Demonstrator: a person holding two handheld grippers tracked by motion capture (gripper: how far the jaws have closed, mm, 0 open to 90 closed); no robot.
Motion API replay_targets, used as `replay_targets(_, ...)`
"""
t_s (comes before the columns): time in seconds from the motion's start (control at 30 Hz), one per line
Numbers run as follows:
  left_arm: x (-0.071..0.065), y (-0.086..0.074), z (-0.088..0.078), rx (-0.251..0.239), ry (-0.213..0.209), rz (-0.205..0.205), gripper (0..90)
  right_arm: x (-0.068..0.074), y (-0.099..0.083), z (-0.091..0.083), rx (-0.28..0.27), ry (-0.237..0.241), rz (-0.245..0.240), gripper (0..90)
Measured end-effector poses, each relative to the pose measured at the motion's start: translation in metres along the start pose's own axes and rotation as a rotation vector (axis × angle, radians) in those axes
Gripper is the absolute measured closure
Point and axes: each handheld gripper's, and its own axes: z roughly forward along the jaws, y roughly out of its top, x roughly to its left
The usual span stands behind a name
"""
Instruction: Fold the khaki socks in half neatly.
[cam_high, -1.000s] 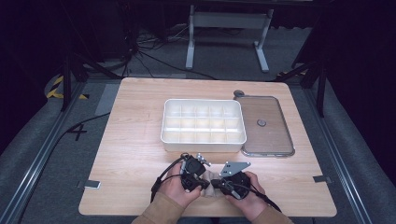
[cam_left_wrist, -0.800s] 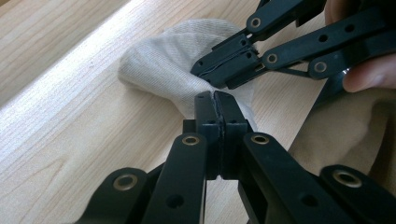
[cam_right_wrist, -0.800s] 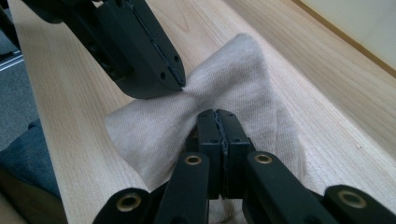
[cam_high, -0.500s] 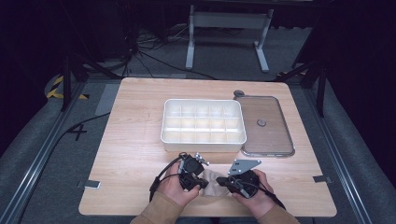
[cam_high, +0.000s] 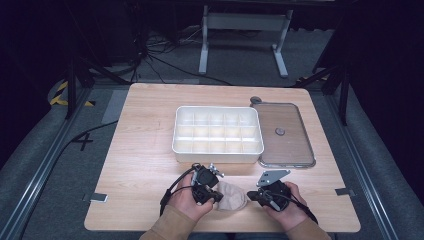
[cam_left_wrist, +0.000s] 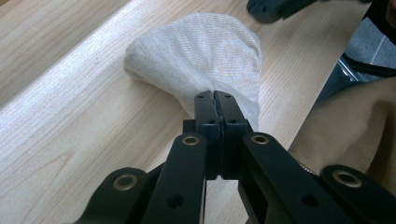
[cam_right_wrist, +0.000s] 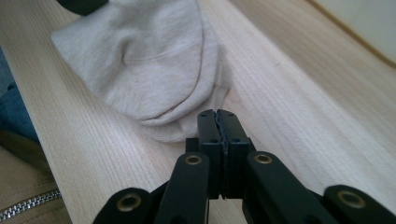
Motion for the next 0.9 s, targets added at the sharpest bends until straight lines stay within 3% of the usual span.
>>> replay_targets(0.9,-0.012,0.01,0.008,-0.025,0.006,0.051,89.8,0.014,0.004,0.022,-0.027,0.081,0.0,89.7)
